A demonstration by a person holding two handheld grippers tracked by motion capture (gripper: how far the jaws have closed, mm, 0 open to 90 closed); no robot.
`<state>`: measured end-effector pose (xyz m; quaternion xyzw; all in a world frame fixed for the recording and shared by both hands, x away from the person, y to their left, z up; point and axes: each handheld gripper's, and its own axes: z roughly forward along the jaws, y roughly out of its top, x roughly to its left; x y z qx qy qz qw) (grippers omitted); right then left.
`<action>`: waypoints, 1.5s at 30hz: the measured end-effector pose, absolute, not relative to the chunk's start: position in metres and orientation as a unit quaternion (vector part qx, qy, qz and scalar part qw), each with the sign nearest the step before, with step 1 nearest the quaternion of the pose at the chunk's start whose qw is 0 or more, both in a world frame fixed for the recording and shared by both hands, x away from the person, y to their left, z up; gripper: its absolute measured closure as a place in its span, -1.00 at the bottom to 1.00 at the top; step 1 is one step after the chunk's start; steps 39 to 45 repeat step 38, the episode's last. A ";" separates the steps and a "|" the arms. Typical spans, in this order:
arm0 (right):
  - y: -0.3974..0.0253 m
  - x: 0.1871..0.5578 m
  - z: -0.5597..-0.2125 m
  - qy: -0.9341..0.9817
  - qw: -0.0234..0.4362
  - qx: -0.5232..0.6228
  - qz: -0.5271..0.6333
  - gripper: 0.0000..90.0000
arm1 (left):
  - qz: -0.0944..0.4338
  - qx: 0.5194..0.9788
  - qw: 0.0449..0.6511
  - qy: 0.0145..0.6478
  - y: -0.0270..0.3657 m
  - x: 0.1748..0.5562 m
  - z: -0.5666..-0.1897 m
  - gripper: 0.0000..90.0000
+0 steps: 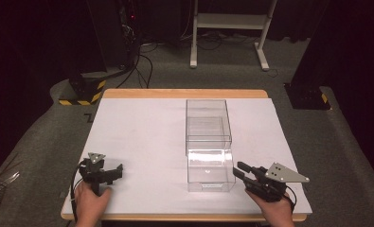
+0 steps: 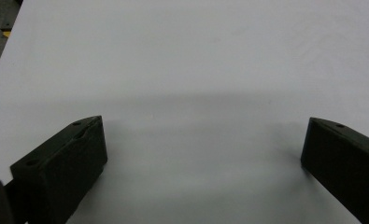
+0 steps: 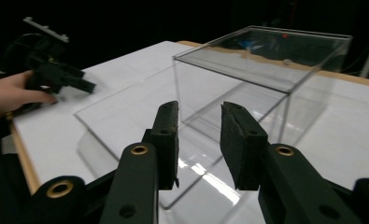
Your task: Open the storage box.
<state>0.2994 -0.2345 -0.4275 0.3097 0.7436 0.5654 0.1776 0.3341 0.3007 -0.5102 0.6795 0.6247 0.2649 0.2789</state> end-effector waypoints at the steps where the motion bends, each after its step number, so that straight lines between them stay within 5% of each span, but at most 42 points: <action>1: -0.236 0.301 -0.428 0.741 0.184 0.315 0.563 0.48 | 0.265 0.680 0.279 0.625 0.301 0.334 -0.510 -0.99; 21: -0.272 0.331 -0.482 0.725 0.288 0.466 0.416 -0.01 | 0.265 0.680 0.279 0.625 0.301 0.334 -0.510 -0.99; 45: -0.280 0.343 -0.499 0.738 0.264 0.503 0.366 -0.17 | 0.266 0.679 0.279 0.624 0.301 0.334 -0.510 -0.99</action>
